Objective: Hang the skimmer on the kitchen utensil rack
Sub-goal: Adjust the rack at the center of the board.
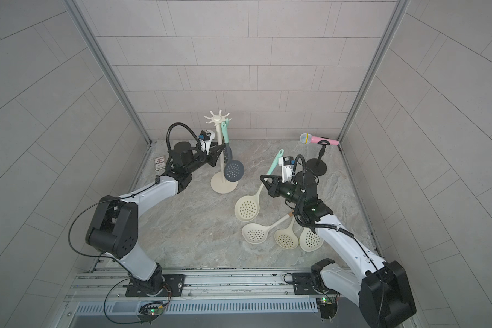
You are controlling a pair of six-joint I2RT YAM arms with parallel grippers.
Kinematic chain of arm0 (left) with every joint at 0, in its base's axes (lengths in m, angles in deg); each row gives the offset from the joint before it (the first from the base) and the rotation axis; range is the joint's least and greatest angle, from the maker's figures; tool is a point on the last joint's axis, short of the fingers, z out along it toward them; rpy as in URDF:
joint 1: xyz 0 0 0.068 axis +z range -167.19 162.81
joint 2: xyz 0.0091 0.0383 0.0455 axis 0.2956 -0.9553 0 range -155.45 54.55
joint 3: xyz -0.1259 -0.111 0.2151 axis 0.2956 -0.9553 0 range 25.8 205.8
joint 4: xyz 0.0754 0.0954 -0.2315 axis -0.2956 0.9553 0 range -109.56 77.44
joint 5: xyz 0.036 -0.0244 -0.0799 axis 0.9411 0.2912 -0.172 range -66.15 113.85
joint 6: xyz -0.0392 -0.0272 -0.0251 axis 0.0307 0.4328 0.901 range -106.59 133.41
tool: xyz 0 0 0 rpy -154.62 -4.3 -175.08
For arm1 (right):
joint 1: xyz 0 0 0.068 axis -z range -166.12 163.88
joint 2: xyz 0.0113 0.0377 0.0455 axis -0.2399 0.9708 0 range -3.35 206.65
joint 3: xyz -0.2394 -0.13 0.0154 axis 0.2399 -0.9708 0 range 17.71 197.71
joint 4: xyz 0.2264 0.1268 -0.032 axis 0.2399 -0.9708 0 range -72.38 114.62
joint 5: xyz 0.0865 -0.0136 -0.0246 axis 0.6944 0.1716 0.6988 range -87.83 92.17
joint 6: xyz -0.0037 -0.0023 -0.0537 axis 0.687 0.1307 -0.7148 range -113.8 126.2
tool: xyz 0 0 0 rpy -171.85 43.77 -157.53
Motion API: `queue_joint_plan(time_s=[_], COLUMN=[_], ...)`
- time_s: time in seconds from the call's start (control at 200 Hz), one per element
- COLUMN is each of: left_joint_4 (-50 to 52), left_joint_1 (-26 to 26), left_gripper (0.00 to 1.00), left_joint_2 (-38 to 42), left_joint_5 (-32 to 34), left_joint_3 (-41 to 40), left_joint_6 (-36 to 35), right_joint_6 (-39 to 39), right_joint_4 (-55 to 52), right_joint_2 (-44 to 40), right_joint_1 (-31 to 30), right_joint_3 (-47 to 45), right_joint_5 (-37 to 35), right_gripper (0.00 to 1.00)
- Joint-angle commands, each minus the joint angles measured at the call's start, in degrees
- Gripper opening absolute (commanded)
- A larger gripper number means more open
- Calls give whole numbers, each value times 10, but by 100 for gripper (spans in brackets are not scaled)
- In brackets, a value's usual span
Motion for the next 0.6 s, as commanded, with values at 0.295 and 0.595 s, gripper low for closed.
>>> queue_joint_plan(time_s=[0.295,0.595], left_joint_4=[96,116], left_joint_1=[2,2], left_gripper=[0,2], left_joint_2=[-32,-11], left_joint_5=[119,113], left_joint_3=[-27,-49], left_joint_6=[-8,-4], right_joint_6=[9,13], right_joint_4=[23,32], right_joint_2=[-5,8], right_joint_1=[1,1], right_joint_3=[3,14], right_joint_5=[14,32], right_gripper=[0,0])
